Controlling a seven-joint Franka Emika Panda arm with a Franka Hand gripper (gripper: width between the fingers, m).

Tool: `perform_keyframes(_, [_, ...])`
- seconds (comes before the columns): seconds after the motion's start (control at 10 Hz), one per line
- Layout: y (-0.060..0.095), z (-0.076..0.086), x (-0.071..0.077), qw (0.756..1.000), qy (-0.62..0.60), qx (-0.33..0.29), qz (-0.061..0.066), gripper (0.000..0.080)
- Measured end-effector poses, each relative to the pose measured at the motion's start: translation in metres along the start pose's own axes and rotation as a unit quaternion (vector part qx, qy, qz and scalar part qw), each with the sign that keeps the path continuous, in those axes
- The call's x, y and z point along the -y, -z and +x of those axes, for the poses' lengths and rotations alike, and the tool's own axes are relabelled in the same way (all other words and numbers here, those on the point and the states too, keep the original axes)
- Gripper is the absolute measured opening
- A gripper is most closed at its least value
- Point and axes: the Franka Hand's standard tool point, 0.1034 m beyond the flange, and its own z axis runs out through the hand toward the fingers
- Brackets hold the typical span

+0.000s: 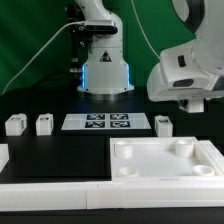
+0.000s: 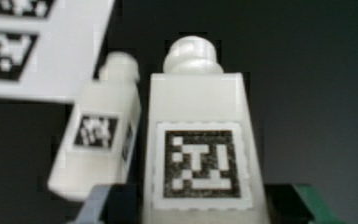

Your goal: Assemble one leg

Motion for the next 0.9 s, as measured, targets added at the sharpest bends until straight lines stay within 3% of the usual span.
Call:
perform_keyframes(0.3, [0.004, 0.002, -0.002, 0.99, 0.005, -0.139, 0.004, 0.0293])
perform_keyframes(0.4, [0.007, 0.006, -0.012, 0.98, 0.028, -0.199, 0.004, 0.0293])
perform_keyframes(0.7, [0.037, -0.004, -0.043, 0.953, 0.052, -0.297, -0.003, 0.0293])
perform_keyframes(0.8, [0.05, 0.002, -0.044, 0.937, 0.051, -0.345, -0.002, 0.0293])
perform_keyframes(0.9, [0.051, 0.005, -0.044, 0.914, 0.052, -0.402, -0.004, 0.0293])
